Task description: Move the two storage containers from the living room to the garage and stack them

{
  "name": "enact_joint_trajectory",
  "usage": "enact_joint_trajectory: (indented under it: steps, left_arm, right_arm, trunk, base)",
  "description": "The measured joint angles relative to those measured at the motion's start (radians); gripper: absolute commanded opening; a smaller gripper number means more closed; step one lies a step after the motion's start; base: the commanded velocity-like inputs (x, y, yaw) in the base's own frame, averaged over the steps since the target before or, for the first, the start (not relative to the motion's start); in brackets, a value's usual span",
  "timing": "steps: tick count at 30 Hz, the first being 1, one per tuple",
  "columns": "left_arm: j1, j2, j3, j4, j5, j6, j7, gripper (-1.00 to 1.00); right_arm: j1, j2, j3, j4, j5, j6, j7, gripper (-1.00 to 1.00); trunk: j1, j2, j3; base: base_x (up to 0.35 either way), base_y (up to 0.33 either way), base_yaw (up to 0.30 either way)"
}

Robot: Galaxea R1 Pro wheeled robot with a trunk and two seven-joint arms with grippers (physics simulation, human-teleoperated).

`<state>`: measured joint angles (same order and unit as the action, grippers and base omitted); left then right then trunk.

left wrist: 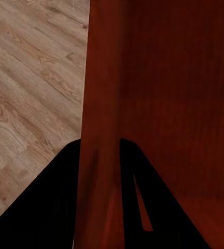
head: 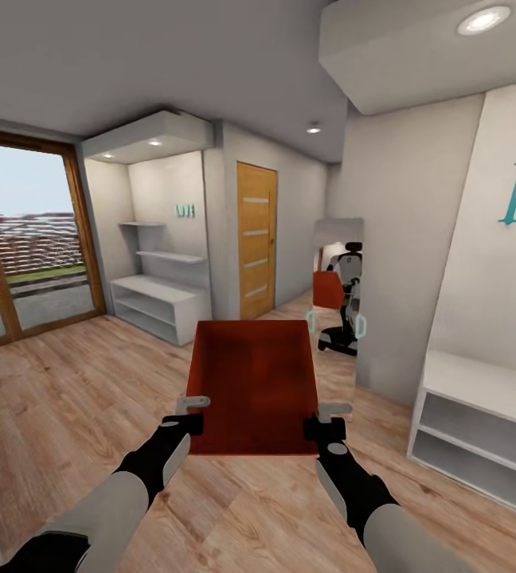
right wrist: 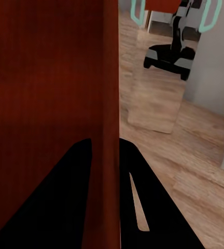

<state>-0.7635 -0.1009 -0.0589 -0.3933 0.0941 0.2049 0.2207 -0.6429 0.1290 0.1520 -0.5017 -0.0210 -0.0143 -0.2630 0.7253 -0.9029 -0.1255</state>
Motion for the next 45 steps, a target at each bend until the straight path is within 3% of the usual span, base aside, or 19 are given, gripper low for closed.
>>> enact_joint_trajectory:
  steps: [38, 45]
  left_arm:
    - [0.0, 0.002, 0.0, 0.0, 0.0, -0.002, -0.004, -1.0]
    - [0.0, 0.001, 0.0, 0.0, 0.001, -0.006, -0.001, -1.0]
  right_arm:
    - [0.0, 0.002, 0.003, 0.0, -0.001, -0.002, -0.004, -1.0]
    - [0.0, 0.001, 0.002, 0.002, -0.002, -0.006, -0.002, -1.0]
  trunk:
    - [0.0, 0.0, 0.0]
    - [0.0, 0.0, 0.0]
  base:
    - [0.322, 0.0, 0.0]
    - [0.322, 0.0, 0.182]
